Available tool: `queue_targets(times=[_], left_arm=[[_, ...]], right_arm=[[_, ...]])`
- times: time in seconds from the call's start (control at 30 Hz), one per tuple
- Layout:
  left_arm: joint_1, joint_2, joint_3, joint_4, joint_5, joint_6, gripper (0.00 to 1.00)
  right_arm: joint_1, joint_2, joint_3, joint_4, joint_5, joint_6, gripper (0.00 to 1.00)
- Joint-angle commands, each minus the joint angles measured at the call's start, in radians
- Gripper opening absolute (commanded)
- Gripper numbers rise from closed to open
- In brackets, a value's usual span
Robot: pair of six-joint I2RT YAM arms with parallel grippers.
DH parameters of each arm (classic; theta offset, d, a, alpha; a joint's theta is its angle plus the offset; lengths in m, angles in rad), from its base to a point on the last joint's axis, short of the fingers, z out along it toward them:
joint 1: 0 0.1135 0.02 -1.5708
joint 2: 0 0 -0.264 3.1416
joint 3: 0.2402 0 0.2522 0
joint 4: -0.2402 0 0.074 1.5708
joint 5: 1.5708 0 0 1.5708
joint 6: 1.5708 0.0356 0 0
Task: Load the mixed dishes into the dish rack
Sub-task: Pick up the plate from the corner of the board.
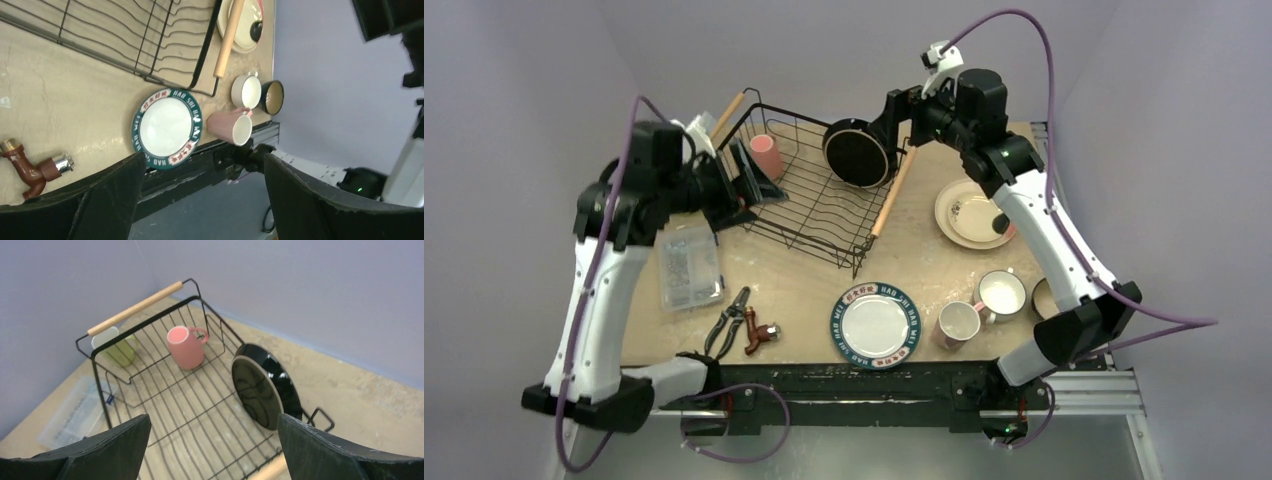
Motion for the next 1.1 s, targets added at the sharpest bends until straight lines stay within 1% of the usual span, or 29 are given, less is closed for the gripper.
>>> queue_targets(times=[0.0, 0.07, 0.2, 0.3, 0.43, 0.5, 0.57, 0.63, 0.73, 0.8, 0.9, 0.97, 1.07], left_arm=[[-0.132, -0.263, -0.352, 0.294, -0.176, 0.006, 0.86], [-0.208, -0.356, -0.484, 0.363, -0.233, -0.011, 0.85], [-0.385, -0.470, -0.663, 0.420, -0.350, -0.022, 0.83], [-0.484, -0.504, -0.789, 0.474, -0.399, -0.029, 0.81], [-0.620, -0.513, -0.962, 0.592, -0.466, -0.035, 0.80], [-0.674, -0.516, -1.066, 0.691, -0.490, -0.067, 0.78], [-0.721, -0.530, -1.194, 0.830, -0.530, -0.116, 0.77], [-0.752, -0.529, -1.299, 0.987, -0.550, -0.152, 0.77], [-0.766, -0.475, -1.403, 1.195, -0.547, -0.203, 0.74], [-0.781, -0.410, -1.442, 1.317, -0.542, -0.219, 0.70], [-0.794, -0.296, -1.476, 1.418, -0.541, -0.267, 0.62], [-0.802, -0.236, -1.496, 1.478, -0.544, -0.297, 0.59], [-0.813, -0.176, -1.508, 1.501, -0.567, -0.338, 0.53]], right_arm=[[0.001, -0.142, -0.084, -0.078, -0.025, 0.118, 0.99], [0.001, -0.219, -0.161, -0.063, -0.008, 0.133, 0.99], [0.001, -0.361, -0.317, -0.031, 0.001, 0.145, 0.99], [0.000, -0.439, -0.410, -0.032, 0.033, 0.162, 0.99], [0.000, -0.561, -0.546, 0.006, 0.071, 0.163, 0.99], [0.000, -0.629, -0.616, 0.037, 0.071, 0.163, 0.99], [0.000, -0.706, -0.675, 0.073, 0.066, 0.160, 0.99], [0.001, -0.763, -0.723, 0.092, 0.072, 0.151, 0.99], [0.000, -0.827, -0.760, 0.082, 0.072, 0.158, 0.99], [0.000, -0.865, -0.770, 0.057, 0.075, 0.156, 0.99], [0.000, -0.925, -0.811, 0.050, 0.097, 0.155, 0.99], [0.001, -0.954, -0.828, 0.051, 0.104, 0.154, 0.99], [0.000, -0.972, -0.823, 0.032, 0.096, 0.152, 0.99]])
